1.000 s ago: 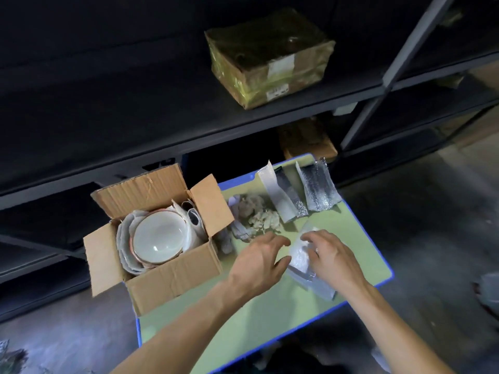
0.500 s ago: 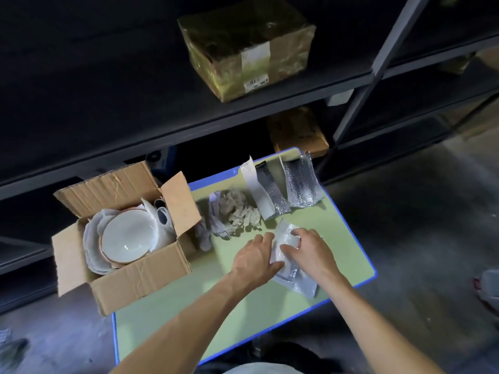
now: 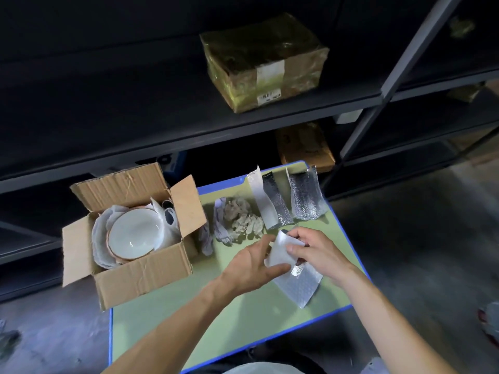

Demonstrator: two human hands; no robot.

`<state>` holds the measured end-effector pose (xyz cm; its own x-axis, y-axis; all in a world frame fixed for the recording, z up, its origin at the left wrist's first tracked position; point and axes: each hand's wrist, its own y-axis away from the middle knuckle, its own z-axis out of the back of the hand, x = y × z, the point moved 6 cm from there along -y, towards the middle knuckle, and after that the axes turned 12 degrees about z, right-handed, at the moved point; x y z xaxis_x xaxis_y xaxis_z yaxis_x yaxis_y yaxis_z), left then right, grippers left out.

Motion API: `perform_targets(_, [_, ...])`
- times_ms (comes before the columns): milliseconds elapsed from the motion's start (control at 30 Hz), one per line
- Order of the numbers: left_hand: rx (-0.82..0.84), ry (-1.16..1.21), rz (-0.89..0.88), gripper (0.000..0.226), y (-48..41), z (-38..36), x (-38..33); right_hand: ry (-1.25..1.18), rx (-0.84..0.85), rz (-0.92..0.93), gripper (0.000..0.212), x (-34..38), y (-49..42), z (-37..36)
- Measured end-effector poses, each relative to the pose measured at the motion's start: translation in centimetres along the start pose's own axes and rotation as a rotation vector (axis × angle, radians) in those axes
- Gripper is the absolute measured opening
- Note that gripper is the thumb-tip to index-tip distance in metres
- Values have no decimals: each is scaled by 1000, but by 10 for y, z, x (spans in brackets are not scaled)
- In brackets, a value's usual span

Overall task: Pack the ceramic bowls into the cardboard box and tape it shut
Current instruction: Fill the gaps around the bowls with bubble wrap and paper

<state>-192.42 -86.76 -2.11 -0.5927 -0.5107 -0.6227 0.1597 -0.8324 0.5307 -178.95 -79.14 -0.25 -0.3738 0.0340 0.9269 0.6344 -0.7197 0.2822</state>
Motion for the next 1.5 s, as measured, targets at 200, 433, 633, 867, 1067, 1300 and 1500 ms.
perform_targets(200, [-112,144,10,39,11,28,-5,278,-27,149,5,27,-7,-2])
perform_targets(433, [-112,61,-14,9,27,49,-4,425,-41,339,27,60,-13,-9])
perform_targets(633, [-108,25,-15,19,42,63,-3,339,58,291,34,72,-18,-23])
perform_targets(867, [-172,259,-76,22,64,99,-7,259,108,382,18,104,-25,-34])
perform_targets(1067, [-132,407,-101,17,76,123,2,236,146,439,29,134,-27,-53])
perform_targets(1300, [-270,460,-76,22,86,149,31,23,196,336,34,149,-31,-75])
perform_targets(1500, [-330,430,-154,23,95,162,40,151,243,306,15,158,-33,-101])
